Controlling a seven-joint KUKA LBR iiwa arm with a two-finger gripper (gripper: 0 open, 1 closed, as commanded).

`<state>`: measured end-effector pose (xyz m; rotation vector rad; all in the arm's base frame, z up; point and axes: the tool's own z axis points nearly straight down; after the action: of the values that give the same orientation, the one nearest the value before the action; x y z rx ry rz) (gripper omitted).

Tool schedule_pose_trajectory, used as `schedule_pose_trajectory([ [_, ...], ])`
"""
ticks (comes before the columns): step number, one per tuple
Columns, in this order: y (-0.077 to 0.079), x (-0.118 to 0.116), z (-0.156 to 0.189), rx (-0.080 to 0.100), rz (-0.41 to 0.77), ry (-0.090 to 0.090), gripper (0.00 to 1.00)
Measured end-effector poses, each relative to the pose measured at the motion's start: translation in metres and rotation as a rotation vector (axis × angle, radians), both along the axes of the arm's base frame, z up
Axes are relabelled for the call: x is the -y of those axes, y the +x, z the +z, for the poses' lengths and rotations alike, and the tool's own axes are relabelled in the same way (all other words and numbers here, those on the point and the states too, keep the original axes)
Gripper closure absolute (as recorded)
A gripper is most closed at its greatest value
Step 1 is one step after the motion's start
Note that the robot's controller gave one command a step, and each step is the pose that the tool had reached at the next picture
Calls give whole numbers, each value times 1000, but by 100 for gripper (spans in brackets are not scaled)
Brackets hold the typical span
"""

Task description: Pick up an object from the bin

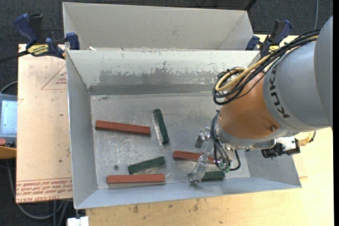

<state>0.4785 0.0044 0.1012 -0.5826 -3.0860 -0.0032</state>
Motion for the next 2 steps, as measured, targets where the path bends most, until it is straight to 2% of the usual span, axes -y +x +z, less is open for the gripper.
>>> schedule_pose_trajectory([
  [1,2,20,-32,-2,-70,-1,0],
  [2,2,20,-32,-1,-68,-1,0],
])
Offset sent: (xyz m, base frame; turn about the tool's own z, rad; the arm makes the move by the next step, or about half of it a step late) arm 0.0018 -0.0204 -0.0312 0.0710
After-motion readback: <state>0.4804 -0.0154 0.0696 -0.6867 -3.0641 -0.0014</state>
